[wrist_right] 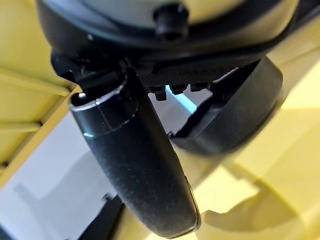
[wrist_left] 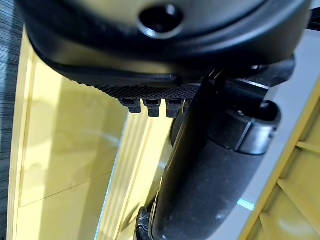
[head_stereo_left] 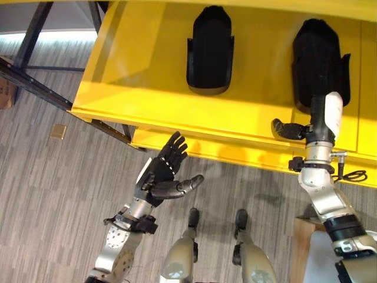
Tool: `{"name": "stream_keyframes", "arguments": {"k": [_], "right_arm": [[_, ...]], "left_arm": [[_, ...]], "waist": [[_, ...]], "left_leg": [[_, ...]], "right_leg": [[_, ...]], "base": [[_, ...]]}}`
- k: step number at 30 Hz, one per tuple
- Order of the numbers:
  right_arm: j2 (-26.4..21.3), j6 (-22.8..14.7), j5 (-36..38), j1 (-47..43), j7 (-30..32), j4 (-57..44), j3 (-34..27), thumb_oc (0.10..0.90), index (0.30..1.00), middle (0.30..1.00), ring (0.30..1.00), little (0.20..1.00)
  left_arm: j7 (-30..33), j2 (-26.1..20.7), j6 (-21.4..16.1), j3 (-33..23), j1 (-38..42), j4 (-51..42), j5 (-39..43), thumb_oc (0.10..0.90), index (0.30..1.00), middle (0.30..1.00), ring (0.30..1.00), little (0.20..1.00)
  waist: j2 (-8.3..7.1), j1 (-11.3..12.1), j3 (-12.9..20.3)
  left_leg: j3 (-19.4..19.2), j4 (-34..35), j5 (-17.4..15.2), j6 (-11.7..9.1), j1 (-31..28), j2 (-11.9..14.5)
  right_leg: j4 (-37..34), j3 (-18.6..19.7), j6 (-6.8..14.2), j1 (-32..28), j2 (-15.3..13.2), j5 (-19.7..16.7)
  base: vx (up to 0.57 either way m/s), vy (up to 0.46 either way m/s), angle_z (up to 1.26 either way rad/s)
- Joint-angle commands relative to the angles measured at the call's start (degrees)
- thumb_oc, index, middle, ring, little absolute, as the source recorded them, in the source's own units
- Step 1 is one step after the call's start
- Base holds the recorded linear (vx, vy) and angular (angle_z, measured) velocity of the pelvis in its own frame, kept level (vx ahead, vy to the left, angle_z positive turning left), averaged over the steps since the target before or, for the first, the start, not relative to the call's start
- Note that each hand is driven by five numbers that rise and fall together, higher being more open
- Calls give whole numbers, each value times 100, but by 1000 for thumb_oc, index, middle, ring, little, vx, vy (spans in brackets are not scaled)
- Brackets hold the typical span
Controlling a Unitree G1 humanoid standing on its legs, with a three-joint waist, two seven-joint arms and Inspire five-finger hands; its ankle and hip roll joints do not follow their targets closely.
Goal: Move parts from the plastic box to the shelf.
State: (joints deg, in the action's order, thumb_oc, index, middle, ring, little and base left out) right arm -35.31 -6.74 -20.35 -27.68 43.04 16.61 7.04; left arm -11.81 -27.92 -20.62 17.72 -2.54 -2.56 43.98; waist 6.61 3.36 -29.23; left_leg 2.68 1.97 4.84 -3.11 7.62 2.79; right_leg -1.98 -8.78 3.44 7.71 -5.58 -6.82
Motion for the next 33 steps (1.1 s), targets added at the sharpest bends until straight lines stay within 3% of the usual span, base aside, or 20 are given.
{"name": "stream_keyframes", "arguments": {"k": [1,3,7,17,28,33], "right_arm": [[-487,54,-833,-490,1392,-403,-431,900,1000,1000,1000,1000],[-551,331,-1222,-444,1717,-520,-506,900,1000,1000,1000,1000],[-678,406,-1476,-419,1890,-593,-563,900,1000,1000,1000,1000],[-817,81,-1227,-267,1450,-605,-396,900,1000,1000,1000,1000],[-799,113,326,-571,840,392,-361,900,1000,1000,1000,1000],[-835,-2,718,-845,957,997,-558,900,1000,1000,1000,1000]], "left_arm": [[-37,-98,-734,-24,-135,-792,104,900,1000,1000,1000,1000],[-86,-84,-686,11,-175,-844,167,900,1000,1000,1000,1000],[-135,-101,-670,19,-216,-888,155,900,1000,1000,1000,1000],[-216,-141,-616,-38,-364,-958,194,900,1000,1000,1000,1000],[-212,-216,-601,-49,-290,-916,128,900,1000,1000,1000,1000],[-235,-201,-633,-4,-253,-904,132,900,1000,1000,1000,1000]], "waist": [[-210,14,522],[-185,20,511],[-165,11,524],[-161,5,563],[-110,99,495],[-1,137,424]], "left_leg": [[-96,-417,-309,231,158,-26],[-83,-414,-295,239,179,-49],[-100,-429,-290,233,199,-58],[-120,-430,-261,210,185,-37],[-81,-405,-215,194,204,-13],[-17,-424,-194,179,225,-19]], "right_leg": [[1361,196,-45,354,-211,914],[1332,181,-69,336,-195,923],[1304,184,-78,313,-189,928],[1226,203,-87,205,-175,937],[1322,90,-152,152,-161,1044],[1499,67,-209,227,-152,1136]], "base": [[12,-11,4],[6,-25,4],[0,0,0],[0,-2,-1],[-14,-39,0],[-9,-41,1]]}}
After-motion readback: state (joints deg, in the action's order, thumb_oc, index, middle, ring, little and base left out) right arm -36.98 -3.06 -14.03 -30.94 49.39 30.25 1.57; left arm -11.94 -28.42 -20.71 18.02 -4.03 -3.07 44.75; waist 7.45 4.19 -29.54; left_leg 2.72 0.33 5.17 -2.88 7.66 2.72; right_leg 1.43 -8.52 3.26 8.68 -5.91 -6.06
